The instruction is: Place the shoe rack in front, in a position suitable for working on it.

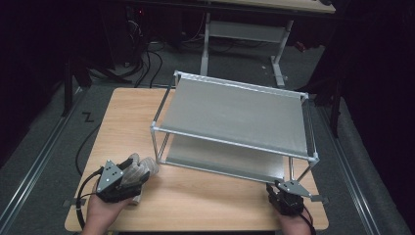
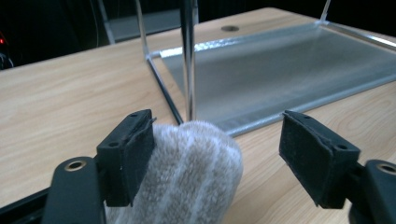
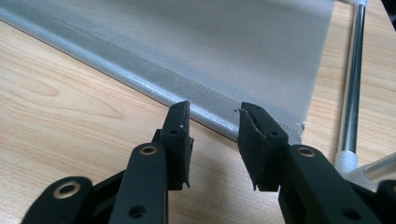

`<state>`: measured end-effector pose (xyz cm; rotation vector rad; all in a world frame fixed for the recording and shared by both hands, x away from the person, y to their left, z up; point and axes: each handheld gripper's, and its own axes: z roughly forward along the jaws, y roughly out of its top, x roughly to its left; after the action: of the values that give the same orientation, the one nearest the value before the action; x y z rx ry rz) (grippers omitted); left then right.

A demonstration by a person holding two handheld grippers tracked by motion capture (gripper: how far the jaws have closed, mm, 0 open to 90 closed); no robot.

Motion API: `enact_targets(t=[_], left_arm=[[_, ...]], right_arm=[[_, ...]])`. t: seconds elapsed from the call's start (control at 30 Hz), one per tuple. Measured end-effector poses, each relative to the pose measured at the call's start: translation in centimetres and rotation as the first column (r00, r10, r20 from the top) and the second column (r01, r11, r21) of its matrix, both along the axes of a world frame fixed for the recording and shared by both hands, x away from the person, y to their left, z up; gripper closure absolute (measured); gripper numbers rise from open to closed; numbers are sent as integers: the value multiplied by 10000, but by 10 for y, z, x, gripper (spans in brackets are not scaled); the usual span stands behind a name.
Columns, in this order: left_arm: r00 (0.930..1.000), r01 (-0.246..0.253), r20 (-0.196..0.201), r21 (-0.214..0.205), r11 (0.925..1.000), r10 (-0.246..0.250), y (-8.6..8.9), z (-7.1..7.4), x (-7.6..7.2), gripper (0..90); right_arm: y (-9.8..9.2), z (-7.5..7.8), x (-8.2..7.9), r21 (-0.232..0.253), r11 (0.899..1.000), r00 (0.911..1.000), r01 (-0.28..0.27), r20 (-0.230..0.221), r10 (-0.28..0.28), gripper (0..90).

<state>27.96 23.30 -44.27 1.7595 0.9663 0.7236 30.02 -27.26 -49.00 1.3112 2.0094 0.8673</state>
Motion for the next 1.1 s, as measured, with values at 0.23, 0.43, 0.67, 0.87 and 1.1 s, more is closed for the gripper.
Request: enact_targets(t=[0.23, 0.43, 0.67, 0.87, 1.1], left_arm=[[9978, 80, 656, -65, 9999, -76, -9, 10, 1, 336], [9956, -44, 941, -20, 10000, 46, -22, 21, 17, 386], [9931, -350, 1116, -20, 9994, 350, -27, 30, 36, 377], [9986, -209, 490, 337, 9992, 193, -38, 26, 62, 375], [9990, -356, 295, 615, 9975, 338, -52, 15, 82, 601]], right_arm=[[2, -1, 1, -1, 9998, 9998, -178, -123, 178, 640], [6, -8, 5, -200, 9997, 9989, -115, -461, 106, 643], [-1, -10, 15, -107, 9990, 9980, 423, -471, -427, 661], [-10, -10, 30, -145, 9940, 9929, 1085, -472, -1091, 659], [-3, -6, 24, -128, 9975, 9971, 690, -327, -694, 657]])
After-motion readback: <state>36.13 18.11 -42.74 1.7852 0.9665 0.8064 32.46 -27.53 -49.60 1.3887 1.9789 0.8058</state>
